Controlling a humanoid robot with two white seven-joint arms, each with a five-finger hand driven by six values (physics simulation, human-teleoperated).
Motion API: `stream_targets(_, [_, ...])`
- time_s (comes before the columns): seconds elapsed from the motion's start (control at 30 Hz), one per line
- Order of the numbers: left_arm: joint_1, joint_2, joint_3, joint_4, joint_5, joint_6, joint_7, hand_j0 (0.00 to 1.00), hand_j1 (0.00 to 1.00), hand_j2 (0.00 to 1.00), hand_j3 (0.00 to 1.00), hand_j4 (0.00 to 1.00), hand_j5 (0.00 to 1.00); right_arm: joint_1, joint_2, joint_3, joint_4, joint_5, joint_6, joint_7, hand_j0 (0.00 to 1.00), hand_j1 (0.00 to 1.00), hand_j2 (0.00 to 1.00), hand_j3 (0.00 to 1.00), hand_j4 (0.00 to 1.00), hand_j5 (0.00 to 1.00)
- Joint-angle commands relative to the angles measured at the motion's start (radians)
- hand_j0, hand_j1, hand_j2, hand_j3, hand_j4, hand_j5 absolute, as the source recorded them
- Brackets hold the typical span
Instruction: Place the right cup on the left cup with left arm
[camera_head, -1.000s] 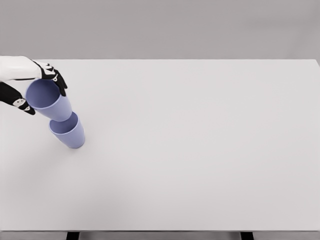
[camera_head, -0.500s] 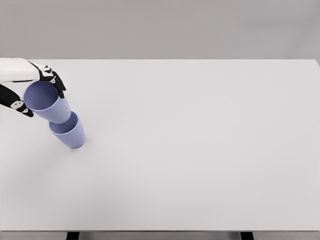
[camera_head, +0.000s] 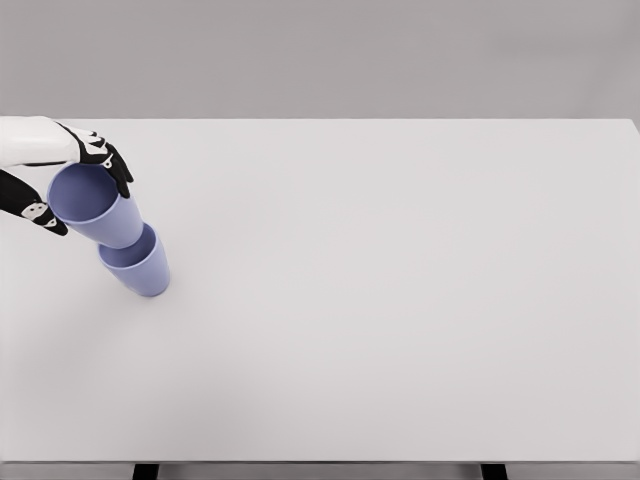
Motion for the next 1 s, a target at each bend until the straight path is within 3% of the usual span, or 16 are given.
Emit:
stream_targets(0.0, [0.0,0.001,0.002,-0.002,0.005,0.002,0.0,0.55,0.55,0.55,0.55,0.55,0.55,0.0,0.0,0.0,0.0,0.001,-0.001,0.0,1.0,1.0,1.0,1.0,1.0,1.0])
stream_targets(0.8, [0.011,0.004,-0.004,-0.013,0.012,0.001,0.0,0.55,0.55,0.55,0.55,0.55,0.55,0.0,0.0,0.0,0.0,0.001,-0.001,0.0,1.0,1.0,1.0,1.0,1.0,1.0])
stream_targets(0.87, [0.011,0.003,-0.004,-0.011,0.012,0.001,0.0,0.63,0.63,0.63,0.63,0.63,0.63,0.0,0.0,0.0,0.0,0.001,-0.001,0.0,1.0,1.0,1.0,1.0,1.0,1.0])
stream_targets(0.9, [0.011,0.003,-0.004,-0.011,0.012,0.004,0.0,0.75,0.75,0.75,0.75,0.75,0.75,0.0,0.0,0.0,0.0,0.001,-0.001,0.0,1.0,1.0,1.0,1.0,1.0,1.0])
stream_targets(0.97, [0.011,0.003,-0.004,-0.011,0.01,0.004,0.0,0.78,0.78,0.78,0.78,0.78,0.78,0.0,0.0,0.0,0.0,0.001,-0.001,0.0,1.0,1.0,1.0,1.0,1.0,1.0])
